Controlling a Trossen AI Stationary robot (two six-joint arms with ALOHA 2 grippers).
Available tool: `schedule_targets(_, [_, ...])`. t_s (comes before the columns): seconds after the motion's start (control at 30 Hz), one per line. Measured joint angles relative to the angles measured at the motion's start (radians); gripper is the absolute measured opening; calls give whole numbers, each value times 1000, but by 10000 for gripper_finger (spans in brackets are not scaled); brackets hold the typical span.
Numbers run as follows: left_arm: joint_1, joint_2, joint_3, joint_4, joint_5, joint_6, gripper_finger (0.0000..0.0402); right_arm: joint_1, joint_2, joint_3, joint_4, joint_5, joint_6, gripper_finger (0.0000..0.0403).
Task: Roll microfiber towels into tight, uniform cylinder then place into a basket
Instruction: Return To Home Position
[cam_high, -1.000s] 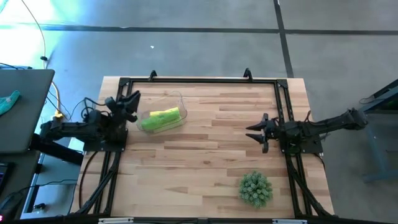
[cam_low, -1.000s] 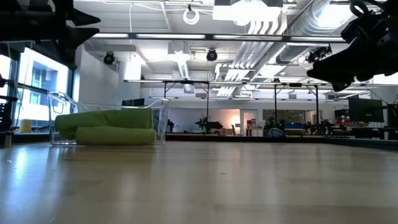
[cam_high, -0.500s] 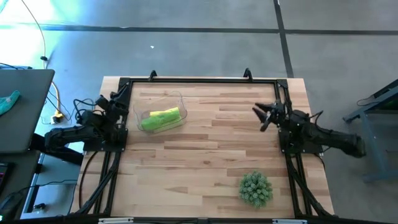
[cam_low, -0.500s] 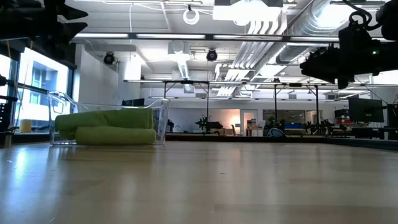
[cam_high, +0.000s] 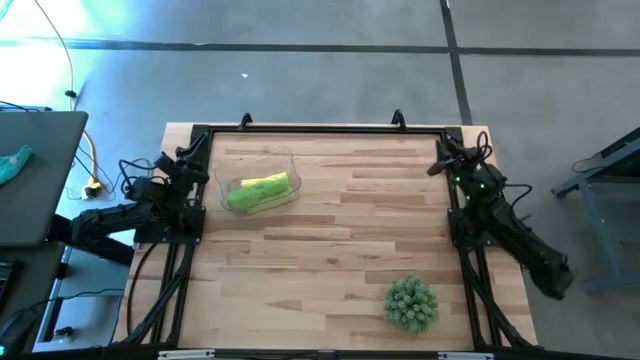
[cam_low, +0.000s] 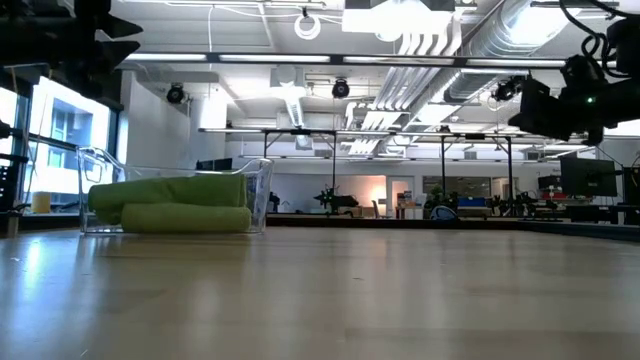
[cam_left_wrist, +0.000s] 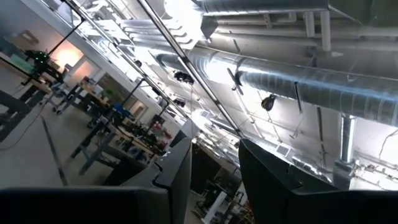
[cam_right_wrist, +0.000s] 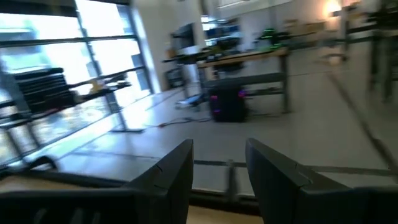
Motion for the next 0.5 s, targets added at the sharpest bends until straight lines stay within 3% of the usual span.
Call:
schedule_targets(0.23, [-4,0,0,-82,0,0,122,-218,0,0,-4,0,0,140])
schedule_targets(0.5, [-4,0,0,-331,0,0,122,-334,0,0,-4,0,0,140])
